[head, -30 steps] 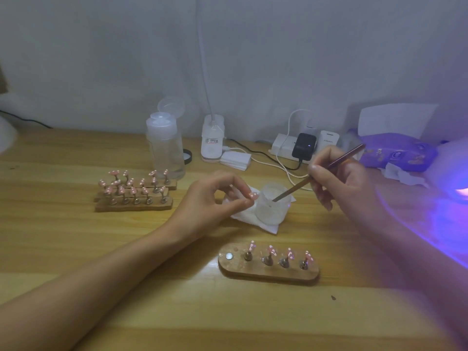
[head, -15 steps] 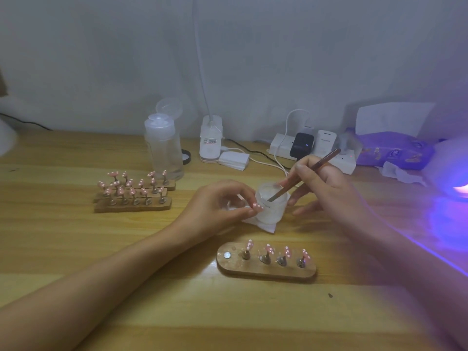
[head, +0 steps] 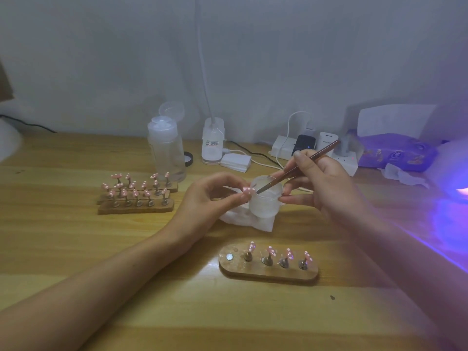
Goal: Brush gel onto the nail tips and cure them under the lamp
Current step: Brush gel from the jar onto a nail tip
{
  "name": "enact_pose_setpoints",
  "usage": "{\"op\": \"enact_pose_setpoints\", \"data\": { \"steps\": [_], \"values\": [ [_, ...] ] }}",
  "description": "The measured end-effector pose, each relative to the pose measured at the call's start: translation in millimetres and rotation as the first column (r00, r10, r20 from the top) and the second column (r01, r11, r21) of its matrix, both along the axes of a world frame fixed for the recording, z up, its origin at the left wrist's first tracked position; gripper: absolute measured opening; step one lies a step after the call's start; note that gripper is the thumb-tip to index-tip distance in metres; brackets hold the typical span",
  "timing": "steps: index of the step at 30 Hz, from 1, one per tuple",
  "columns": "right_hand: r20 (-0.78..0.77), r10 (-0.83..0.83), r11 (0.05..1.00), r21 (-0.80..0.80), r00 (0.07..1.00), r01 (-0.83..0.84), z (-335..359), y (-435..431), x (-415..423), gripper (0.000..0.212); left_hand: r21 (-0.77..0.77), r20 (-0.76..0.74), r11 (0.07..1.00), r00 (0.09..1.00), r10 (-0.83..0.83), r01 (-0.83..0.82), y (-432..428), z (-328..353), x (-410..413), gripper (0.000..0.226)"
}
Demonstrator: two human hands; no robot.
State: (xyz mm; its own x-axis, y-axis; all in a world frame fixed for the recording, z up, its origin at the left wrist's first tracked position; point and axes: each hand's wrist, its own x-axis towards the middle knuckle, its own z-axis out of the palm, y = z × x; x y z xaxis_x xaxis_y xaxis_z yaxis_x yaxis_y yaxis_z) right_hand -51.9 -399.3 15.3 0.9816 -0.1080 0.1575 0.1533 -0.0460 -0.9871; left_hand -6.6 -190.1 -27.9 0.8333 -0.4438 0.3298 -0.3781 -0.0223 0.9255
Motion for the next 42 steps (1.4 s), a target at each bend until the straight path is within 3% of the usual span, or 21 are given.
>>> {"op": "enact_pose_setpoints", "data": {
  "steps": [6,11,13,15,17,20,26,38,42],
  "values": [
    [-0.026,0.005,0.998,0.069,1.0,-0.003,-3.6,0.8,2.0,0.027,-0.008,0.002,1.0,1.0,0.018,-0.018,1.1,1.8,1.0,0.017],
    [-0.1,0.007,0.995,0.102,0.995,0.003,-11.4,3.0,1.1,0.027,0.144,-0.001,0.989,1.0,0.012,-0.012,3.0,5.0,2.6,0.02],
    [-0.132,-0.031,0.999,0.01,0.991,0.032,-12.4,0.6,0.5,0.029,0.182,0.012,0.983,1.0,-0.002,0.0,3.5,4.9,4.1,0.011],
    [-0.1,-0.093,0.978,-0.194,0.991,0.073,-9.4,-5.4,0.9,0.034,0.203,0.029,0.979,1.0,-0.004,-0.002,4.4,4.0,5.8,0.004],
    [-0.062,-0.061,0.967,-0.252,0.996,0.043,-4.4,-10.7,0.9,0.037,0.193,0.045,0.981,0.999,0.017,-0.025,5.0,2.6,6.7,0.005],
    [0.045,0.027,0.974,-0.224,0.999,-0.017,2.3,-14.1,-2.0,0.035,0.128,0.047,0.989,0.996,0.07,-0.075,4.9,3.0,7.3,0.01],
    [0.256,0.007,0.979,-0.199,0.967,0.045,7.8,-22.7,-3.3,0.027,-0.054,0.038,0.995,0.996,0.083,-0.081,4.1,8.3,10.2,0.011],
    [0.2,-0.054,0.992,0.122,0.978,0.03,-35.9,-26.9,3.1,0.02,-0.102,-0.015,0.993,0.999,0.052,-0.053,3.0,2.3,10.6,0.011],
    [0.233,-0.018,1.0,0.005,0.972,0.017,-29.9,-29.7,3.6,0.015,-0.045,0.014,0.997,0.998,0.061,-0.06,1.5,1.2,9.8,0.014]
  ]
}}
